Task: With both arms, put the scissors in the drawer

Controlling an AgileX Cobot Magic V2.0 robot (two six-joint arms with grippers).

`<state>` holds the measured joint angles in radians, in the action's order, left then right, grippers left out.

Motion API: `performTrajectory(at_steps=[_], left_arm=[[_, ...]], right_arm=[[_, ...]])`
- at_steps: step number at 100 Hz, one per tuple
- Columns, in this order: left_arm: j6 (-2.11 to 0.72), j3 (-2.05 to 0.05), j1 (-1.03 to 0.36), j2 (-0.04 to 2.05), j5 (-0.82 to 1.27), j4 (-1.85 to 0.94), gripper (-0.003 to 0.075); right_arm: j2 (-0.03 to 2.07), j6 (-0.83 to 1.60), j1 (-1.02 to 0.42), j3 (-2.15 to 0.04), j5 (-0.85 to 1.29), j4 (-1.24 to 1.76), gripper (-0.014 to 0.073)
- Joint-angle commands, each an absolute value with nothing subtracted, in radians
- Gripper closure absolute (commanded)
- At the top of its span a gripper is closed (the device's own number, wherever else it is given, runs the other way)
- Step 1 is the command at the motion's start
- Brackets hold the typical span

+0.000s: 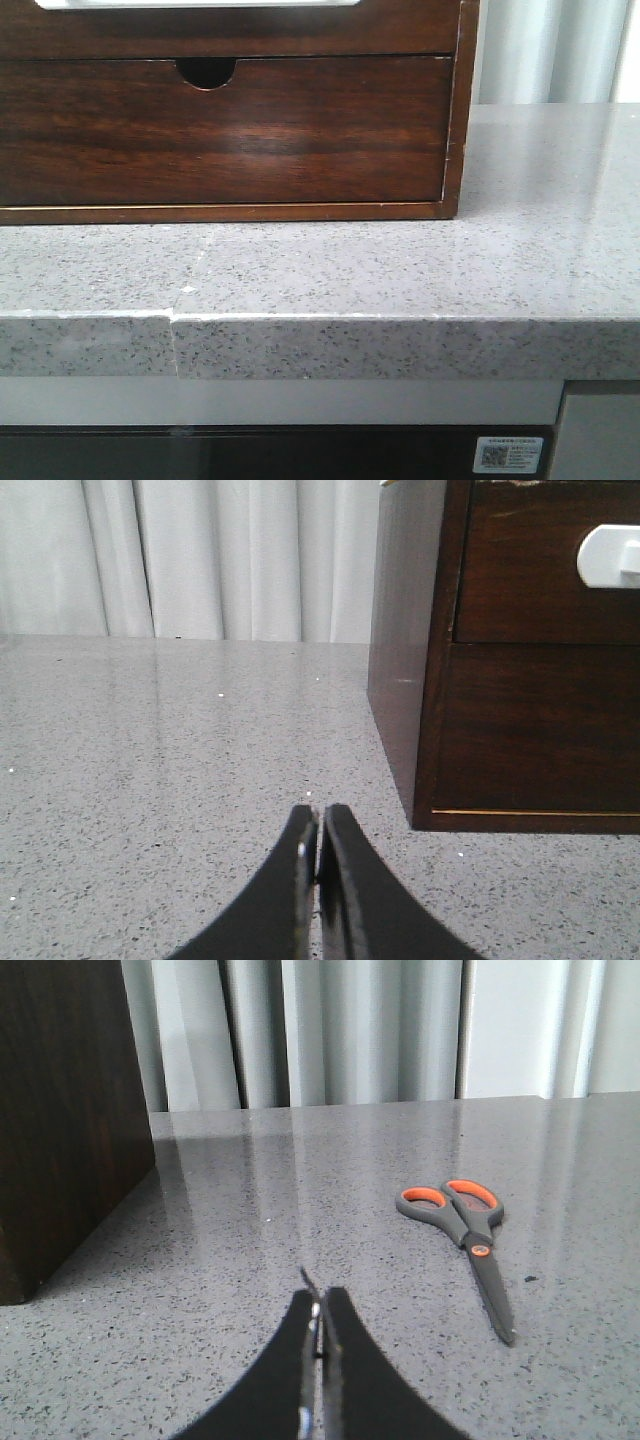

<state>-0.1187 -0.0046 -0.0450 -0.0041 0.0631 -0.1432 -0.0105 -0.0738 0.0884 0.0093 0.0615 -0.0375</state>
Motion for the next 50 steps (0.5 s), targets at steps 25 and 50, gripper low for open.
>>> performTrajectory(at_steps=[25, 50], left_arm=[[-0.118, 0.031, -0.053, -0.035, -0.017, -0.15, 0.0741], [-0.118, 0.031, -0.053, -0.035, -0.017, -0.15, 0.0741]], right_arm=[[-0.021, -0.069, 0.094, 0.027, -0.015, -0.038, 0.0662], [-0.021, -0.069, 0.094, 0.027, 0.012, -0.113, 0.0662]])
